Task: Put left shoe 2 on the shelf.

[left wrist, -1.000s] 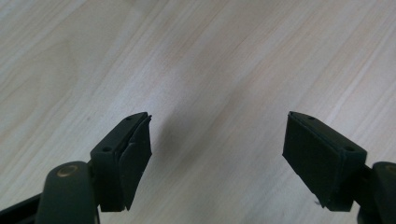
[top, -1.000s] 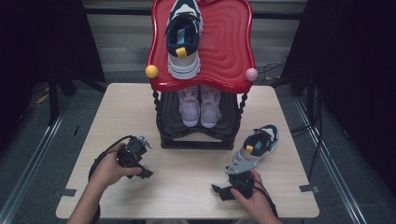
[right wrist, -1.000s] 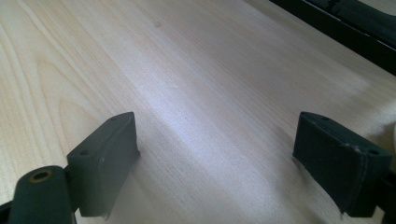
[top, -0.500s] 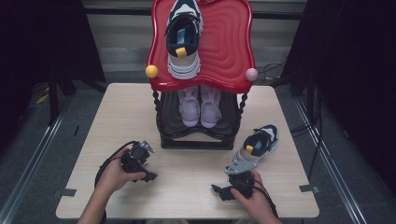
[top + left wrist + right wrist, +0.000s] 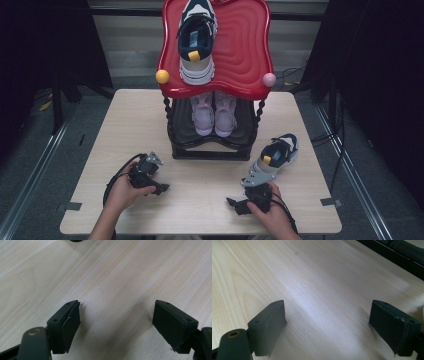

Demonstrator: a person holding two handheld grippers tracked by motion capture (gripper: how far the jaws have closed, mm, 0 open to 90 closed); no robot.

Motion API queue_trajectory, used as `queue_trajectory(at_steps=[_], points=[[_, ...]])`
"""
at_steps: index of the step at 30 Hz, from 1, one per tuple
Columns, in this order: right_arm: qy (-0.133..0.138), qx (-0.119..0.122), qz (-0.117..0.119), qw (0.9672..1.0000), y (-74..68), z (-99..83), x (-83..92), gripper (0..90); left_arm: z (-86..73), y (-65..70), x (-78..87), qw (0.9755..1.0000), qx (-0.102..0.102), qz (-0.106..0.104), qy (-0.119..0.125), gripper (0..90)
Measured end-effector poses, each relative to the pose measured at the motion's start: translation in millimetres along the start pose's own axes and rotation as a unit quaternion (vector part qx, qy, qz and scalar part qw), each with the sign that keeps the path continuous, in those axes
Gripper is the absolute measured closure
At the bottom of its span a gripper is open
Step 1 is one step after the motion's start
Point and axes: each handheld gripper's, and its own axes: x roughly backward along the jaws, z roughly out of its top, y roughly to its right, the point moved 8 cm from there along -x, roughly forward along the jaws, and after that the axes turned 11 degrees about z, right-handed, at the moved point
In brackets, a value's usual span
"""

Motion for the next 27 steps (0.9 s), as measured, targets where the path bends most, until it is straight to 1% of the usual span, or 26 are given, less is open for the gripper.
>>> queue_trajectory(at_steps=[2,4,5,6,7,8,10,13,14,15,17,18,22,24,26,27], points=[[0.0,-0.001,0.0,1.0,-0.1,0.0,0.0,13.2,-0.1,-0.8,-0.4,1.0,-0.002,0.002,0.004,20.8],[0.0,0.001,-0.001,1.0,0.3,0.1,0.0,13.2,-0.1,0.4,-1.0,1.0,0.003,0.001,0.009,20.1],[0.0,-0.001,0.0,1.0,-0.1,-0.1,0.0,13.2,-0.5,-0.3,-1.1,0.9999,-0.005,0.006,0.011,19.0],[0.0,0.0,0.0,1.0,0.0,0.0,0.0,13.2,-0.6,-0.1,-1.7,0.9998,-0.006,0.009,0.016,17.7],[0.0,-0.001,0.0,1.0,-0.1,-0.1,0.0,13.2,-0.4,1.3,-2.7,0.9997,-0.003,0.003,0.022,16.0],[0.0,-0.001,0.0,1.0,-0.1,0.0,0.0,13.2,0.0,1.7,-3.2,0.9995,-0.001,0.003,0.03,15.4],[0.0,0.001,-0.001,1.0,0.2,0.1,0.0,13.2,-0.7,1.5,-3.1,0.9994,0.0,0.005,0.035,15.2],[0.0,0.001,-0.001,1.0,0.3,0.1,0.0,13.2,-1.3,2.2,-3.6,0.9989,0.006,0.004,0.046,15.0],[0.0,-0.001,0.0,1.0,-0.1,0.0,0.0,13.2,-1.4,2.4,-3.9,0.9985,0.01,0.008,0.053,14.8],[0.0,-0.001,0.0,1.0,-0.1,-0.1,0.0,13.2,-1.9,2.6,-4.1,0.9983,0.01,0.005,0.058,14.4],[0.0,-0.001,0.0,1.0,-0.1,-0.1,0.0,13.2,-2.6,2.0,-4.5,0.9975,0.013,0.01,0.068,13.7],[0.0,-0.001,0.0,1.0,-0.1,-0.1,0.0,13.2,-2.6,1.7,-5.2,0.997,0.013,0.009,0.076,13.3],[-0.001,-0.001,0.0,1.0,-0.1,-0.2,0.1,13.2,-3.5,1.1,-6.4,0.996,0.017,0.014,0.087,10.5],[-0.001,-0.001,0.0,1.0,0.0,-0.1,0.1,13.2,-3.5,1.6,-6.9,0.9956,0.017,0.011,0.092,9.5],[-0.001,-0.001,0.0,1.0,0.0,-0.1,0.1,13.2,-3.6,1.8,-7.3,0.9952,0.018,0.014,0.095,8.3],[-0.001,-0.001,0.0,1.0,-0.1,-0.2,0.1,13.2,-3.4,2.4,-8.1,0.9946,0.02,0.012,0.101,7.5]])
